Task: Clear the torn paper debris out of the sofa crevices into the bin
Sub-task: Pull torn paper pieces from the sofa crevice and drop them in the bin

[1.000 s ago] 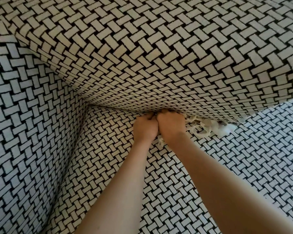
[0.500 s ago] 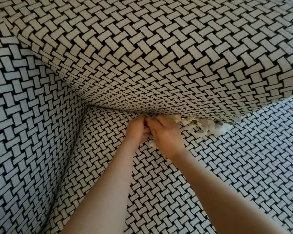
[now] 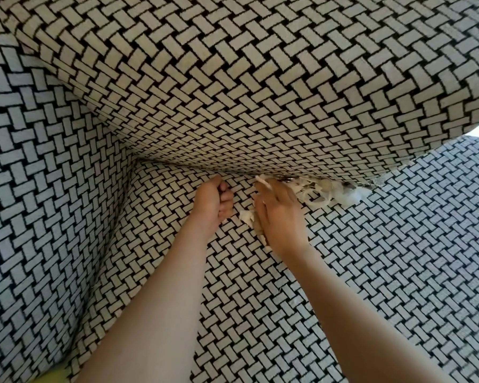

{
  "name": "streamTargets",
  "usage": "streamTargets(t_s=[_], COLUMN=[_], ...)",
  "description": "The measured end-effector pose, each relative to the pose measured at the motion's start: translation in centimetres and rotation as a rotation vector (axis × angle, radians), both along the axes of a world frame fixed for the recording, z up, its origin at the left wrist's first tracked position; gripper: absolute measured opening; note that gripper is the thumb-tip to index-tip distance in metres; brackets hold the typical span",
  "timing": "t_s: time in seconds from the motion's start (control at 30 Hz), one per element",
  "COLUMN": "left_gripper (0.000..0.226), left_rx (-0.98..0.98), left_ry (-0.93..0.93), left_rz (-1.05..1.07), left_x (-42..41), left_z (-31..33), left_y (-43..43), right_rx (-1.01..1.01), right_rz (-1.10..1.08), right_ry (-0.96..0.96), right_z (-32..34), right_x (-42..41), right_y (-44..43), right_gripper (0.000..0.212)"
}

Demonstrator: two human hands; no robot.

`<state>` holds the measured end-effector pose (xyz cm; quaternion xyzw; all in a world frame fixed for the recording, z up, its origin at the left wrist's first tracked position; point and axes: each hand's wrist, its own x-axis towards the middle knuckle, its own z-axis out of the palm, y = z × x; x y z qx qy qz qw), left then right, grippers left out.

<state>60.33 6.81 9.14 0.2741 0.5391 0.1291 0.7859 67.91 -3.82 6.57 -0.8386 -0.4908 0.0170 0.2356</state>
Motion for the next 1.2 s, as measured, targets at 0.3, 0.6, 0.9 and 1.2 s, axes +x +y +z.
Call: streamTargets(t_s=[0.3,0.6,0.9,1.2], left_gripper=[0.04,0.04,0.04,0.033], left_rx=[-0.033,-0.028,-0.056,-0.142], left_ry=[-0.051,-0.045,-0.111,-0.213], left_rz=[-0.01,-0.015,0.018,0.166], left_x=[-0.4,-0.4,-0.8,-2.9], left_z=[-0.2,-0.5,-0.4,0.3], left_y=[0.0,0.0,0.0,-0.9], right_rx=[0.02,-0.027,0.001,0.11], right_rz=[0.017,0.01,0.1,0.183], right_ry=[-0.029,0.257,0.312,-0.107], right_z=[0.4,0.4,0.4,-1.1], right_x=[-1.2,0.1,-1.1,-2.1], right_y=[-0.3,1.3,-1.4,-2.3], right_gripper=[0.044,0.022,0.054,0.015])
